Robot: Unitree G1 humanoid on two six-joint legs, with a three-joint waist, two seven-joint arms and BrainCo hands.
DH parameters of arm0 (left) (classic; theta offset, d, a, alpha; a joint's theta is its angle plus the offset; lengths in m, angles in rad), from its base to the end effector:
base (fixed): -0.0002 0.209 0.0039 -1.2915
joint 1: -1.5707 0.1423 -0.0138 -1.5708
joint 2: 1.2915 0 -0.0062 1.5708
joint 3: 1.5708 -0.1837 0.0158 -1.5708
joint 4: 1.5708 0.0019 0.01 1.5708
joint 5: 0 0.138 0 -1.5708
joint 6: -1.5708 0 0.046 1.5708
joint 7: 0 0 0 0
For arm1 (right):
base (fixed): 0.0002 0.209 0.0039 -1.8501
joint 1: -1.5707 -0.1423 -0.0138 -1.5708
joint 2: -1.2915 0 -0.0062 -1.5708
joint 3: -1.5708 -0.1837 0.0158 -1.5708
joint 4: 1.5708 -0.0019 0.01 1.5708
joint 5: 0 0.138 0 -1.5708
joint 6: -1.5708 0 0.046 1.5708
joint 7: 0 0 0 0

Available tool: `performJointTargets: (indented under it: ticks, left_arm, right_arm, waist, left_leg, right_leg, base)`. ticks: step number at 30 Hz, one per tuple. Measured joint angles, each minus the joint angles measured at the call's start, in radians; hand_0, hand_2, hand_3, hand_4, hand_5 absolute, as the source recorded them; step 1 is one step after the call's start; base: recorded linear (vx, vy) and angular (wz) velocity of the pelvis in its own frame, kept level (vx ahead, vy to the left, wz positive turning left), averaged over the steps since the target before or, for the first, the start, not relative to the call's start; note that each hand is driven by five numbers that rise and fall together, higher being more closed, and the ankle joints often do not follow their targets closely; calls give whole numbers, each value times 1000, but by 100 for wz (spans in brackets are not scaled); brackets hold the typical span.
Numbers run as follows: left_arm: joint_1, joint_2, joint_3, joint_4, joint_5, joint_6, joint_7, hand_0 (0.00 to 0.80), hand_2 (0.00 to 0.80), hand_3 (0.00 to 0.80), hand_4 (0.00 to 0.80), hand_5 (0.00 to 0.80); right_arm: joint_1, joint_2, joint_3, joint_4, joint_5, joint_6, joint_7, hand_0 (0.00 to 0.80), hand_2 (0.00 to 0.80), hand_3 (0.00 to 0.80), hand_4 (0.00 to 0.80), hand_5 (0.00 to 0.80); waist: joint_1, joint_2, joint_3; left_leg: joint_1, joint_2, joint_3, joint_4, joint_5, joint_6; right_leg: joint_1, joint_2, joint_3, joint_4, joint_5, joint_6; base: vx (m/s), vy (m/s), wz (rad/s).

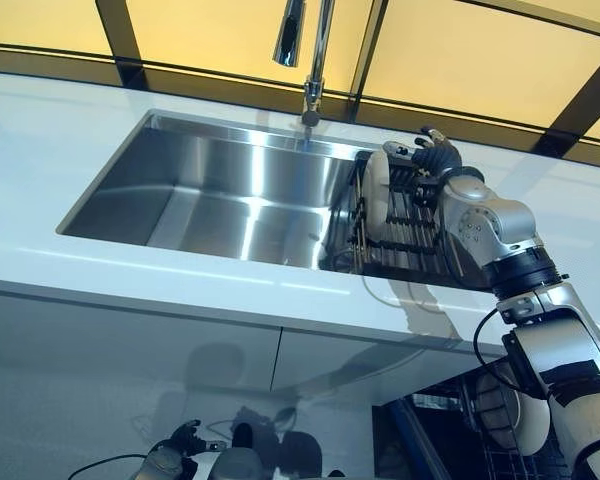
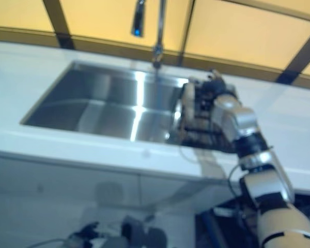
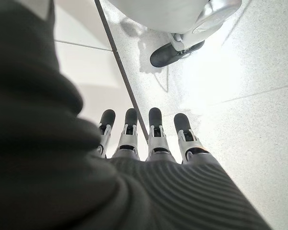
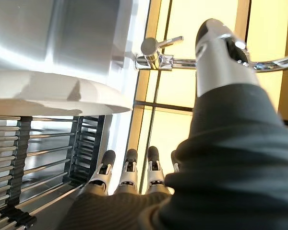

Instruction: Take plates into dishwasher

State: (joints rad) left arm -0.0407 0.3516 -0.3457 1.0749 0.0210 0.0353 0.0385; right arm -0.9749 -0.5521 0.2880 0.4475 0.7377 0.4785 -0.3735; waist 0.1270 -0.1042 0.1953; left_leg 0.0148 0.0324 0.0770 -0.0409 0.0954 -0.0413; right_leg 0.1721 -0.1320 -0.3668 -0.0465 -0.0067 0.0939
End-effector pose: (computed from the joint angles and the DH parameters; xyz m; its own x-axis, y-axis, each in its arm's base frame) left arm 0.1070 0.2383 -0.0990 0.4681 0.1961 -0.8616 0.3351 0.8628 0.3785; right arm 0.3410 -0.1727 0.2163 0.9921 -0.1027 -0.0724 0.1008 0.9945 -0.0291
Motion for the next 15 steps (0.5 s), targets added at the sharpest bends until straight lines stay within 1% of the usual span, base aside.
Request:
performJointTargets:
  ticks: [9,15]
  left_arm:
    - [-1,-4,-5,0,0,0,1,0,0,0,0,0]
    - [-1,-6,-5,0,0,0,2,0,0,0,0,0]
  right_arm:
    - [0,29,1,-54,-1,0,-8,0,0,0,0,0]
    - [0,37,4,-56,-2,0,-47,0,0,0,0,0]
  waist:
    - [-1,-2,-1]
    - [0,-7,-4]
  left_leg:
    - [10,0,2,-4,0,0]
    - [10,0,2,-4,1,0]
  right_leg:
    - [6,0,2,-1,0,0]
    - [6,0,2,-1,0,0]
  base:
    - [0,0,0]
    - [0,0,0]
